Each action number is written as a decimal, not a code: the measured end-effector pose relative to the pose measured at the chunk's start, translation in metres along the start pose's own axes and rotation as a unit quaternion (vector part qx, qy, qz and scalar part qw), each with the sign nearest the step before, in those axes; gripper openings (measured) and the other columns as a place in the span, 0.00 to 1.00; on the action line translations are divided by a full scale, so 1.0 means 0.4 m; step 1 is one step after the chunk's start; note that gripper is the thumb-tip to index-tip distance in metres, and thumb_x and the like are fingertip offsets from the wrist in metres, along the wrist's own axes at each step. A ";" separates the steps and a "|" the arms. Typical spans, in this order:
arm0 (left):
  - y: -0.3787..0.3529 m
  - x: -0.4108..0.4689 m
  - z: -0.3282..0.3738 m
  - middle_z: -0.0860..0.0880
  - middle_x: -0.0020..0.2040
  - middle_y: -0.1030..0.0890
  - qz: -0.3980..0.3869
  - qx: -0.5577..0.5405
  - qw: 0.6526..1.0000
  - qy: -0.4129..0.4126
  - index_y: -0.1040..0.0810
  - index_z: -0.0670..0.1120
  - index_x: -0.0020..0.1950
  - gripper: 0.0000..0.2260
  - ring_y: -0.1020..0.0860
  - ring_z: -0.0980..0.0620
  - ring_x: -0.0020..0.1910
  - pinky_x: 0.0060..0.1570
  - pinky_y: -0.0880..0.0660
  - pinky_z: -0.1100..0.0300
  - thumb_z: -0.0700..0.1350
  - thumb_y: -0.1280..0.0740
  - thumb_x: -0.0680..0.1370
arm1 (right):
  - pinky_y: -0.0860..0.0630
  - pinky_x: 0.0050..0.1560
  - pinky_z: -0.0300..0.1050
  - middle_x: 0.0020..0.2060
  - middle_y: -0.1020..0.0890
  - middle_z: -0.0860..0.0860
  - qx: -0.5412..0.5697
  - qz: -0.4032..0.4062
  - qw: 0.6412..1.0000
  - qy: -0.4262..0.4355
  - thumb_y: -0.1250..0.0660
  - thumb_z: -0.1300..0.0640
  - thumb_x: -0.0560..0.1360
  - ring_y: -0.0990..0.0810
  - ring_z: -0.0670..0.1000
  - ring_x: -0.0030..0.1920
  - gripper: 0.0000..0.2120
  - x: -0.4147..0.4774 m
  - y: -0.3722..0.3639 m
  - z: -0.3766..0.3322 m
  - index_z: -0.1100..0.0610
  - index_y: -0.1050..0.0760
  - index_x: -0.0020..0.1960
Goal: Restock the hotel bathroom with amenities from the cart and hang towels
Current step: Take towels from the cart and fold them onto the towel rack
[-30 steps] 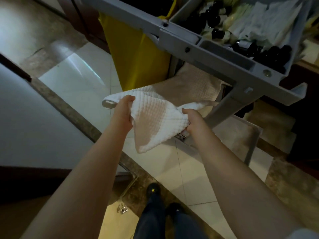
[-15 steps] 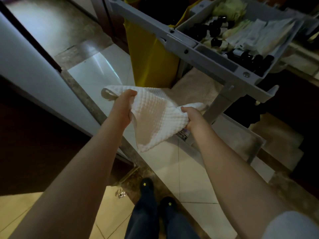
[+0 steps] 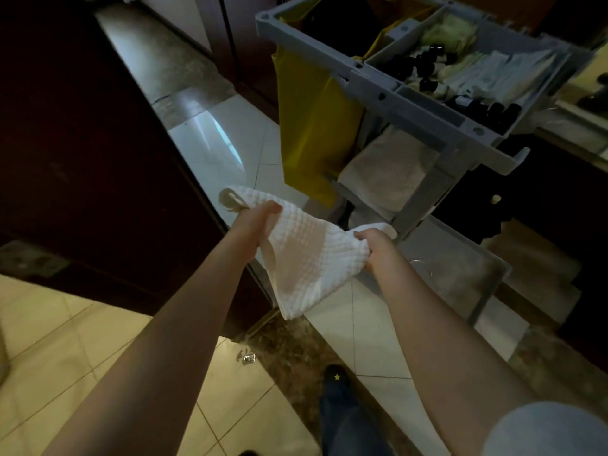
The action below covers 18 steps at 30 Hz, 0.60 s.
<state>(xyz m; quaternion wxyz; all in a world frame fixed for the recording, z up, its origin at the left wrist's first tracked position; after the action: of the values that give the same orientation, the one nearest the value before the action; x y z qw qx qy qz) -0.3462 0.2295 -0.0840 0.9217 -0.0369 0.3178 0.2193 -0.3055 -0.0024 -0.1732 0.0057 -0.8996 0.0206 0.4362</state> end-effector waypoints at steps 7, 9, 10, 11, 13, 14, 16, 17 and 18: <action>0.112 -0.100 -0.065 0.43 0.48 0.20 -0.084 -0.035 0.996 -0.021 0.25 0.40 0.54 0.09 0.21 0.48 0.44 0.47 0.24 0.56 0.42 0.35 0.76 | 0.20 0.47 0.50 0.63 0.23 0.59 -0.006 0.028 0.999 0.022 0.35 0.55 0.72 0.22 0.57 0.58 0.18 -0.103 -0.036 0.130 0.61 0.25 0.60; 0.156 -0.146 -0.071 0.44 0.44 0.20 -0.126 -0.020 0.991 -0.052 0.24 0.41 0.50 0.05 0.21 0.49 0.42 0.45 0.24 0.57 0.40 0.37 0.77 | 0.20 0.47 0.51 0.61 0.22 0.59 -0.028 0.033 0.999 0.033 0.34 0.53 0.68 0.21 0.58 0.57 0.18 -0.129 -0.048 0.172 0.59 0.24 0.57; 0.181 -0.163 -0.076 0.44 0.44 0.20 -0.140 -0.015 0.988 -0.068 0.24 0.41 0.52 0.06 0.21 0.49 0.41 0.43 0.24 0.58 0.40 0.37 0.77 | 0.20 0.49 0.53 0.60 0.22 0.60 -0.041 0.033 0.998 0.039 0.34 0.53 0.67 0.21 0.59 0.58 0.17 -0.122 -0.058 0.189 0.57 0.23 0.54; 0.210 -0.179 -0.083 0.44 0.44 0.20 -0.142 -0.011 0.987 -0.077 0.25 0.41 0.54 0.08 0.21 0.49 0.41 0.41 0.23 0.58 0.40 0.37 0.77 | 0.20 0.49 0.52 0.59 0.21 0.59 -0.057 0.031 0.997 0.041 0.34 0.53 0.67 0.20 0.58 0.56 0.15 -0.152 -0.086 0.197 0.56 0.22 0.51; 0.279 -0.205 -0.102 0.44 0.45 0.20 -0.126 -0.002 0.989 -0.076 0.26 0.42 0.56 0.10 0.20 0.48 0.42 0.42 0.22 0.57 0.41 0.35 0.76 | 0.20 0.39 0.43 0.56 0.19 0.56 -0.095 0.029 0.995 0.018 0.34 0.53 0.71 0.18 0.55 0.47 0.13 -0.191 -0.151 0.226 0.61 0.23 0.50; 0.315 -0.214 -0.113 0.44 0.46 0.20 -0.120 0.004 0.990 -0.074 0.27 0.41 0.57 0.12 0.20 0.46 0.44 0.45 0.22 0.54 0.41 0.35 0.75 | 0.22 0.36 0.40 0.54 0.20 0.55 -0.121 0.025 0.992 0.004 0.36 0.54 0.75 0.19 0.55 0.43 0.15 -0.214 -0.185 0.245 0.65 0.24 0.52; 0.391 -0.238 -0.133 0.41 0.49 0.19 -0.133 0.022 0.988 -0.074 0.27 0.39 0.60 0.18 0.20 0.43 0.48 0.51 0.22 0.49 0.44 0.33 0.72 | 0.22 0.48 0.46 0.59 0.23 0.57 -0.160 0.024 0.987 -0.014 0.39 0.54 0.79 0.21 0.58 0.52 0.18 -0.243 -0.249 0.294 0.69 0.27 0.60; 0.431 -0.252 -0.147 0.40 0.50 0.19 -0.142 0.035 0.987 -0.071 0.26 0.39 0.60 0.22 0.19 0.42 0.50 0.53 0.22 0.48 0.46 0.33 0.69 | 0.24 0.56 0.50 0.61 0.23 0.57 -0.178 0.027 0.983 -0.015 0.39 0.54 0.78 0.22 0.59 0.57 0.19 -0.258 -0.279 0.317 0.67 0.28 0.62; 0.476 -0.262 -0.166 0.39 0.52 0.19 -0.143 0.044 0.987 -0.061 0.26 0.39 0.61 0.25 0.19 0.41 0.51 0.55 0.23 0.47 0.48 0.33 0.66 | 0.25 0.60 0.53 0.59 0.22 0.58 -0.194 0.025 0.981 -0.012 0.38 0.54 0.77 0.22 0.60 0.56 0.18 -0.279 -0.315 0.337 0.66 0.27 0.61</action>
<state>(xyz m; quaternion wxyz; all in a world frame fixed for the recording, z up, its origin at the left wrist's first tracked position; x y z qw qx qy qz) -0.5389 0.3473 -0.0603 0.9620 -0.0278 0.2615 0.0734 -0.4751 0.1308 -0.1700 -0.1799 -0.8777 -0.0419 0.4422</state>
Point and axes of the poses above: each hand's wrist, its own x-axis towards the middle knuckle, its own y-axis out of the back of the hand, z = x × y, the point moved 7 cm from there along x, towards the middle knuckle
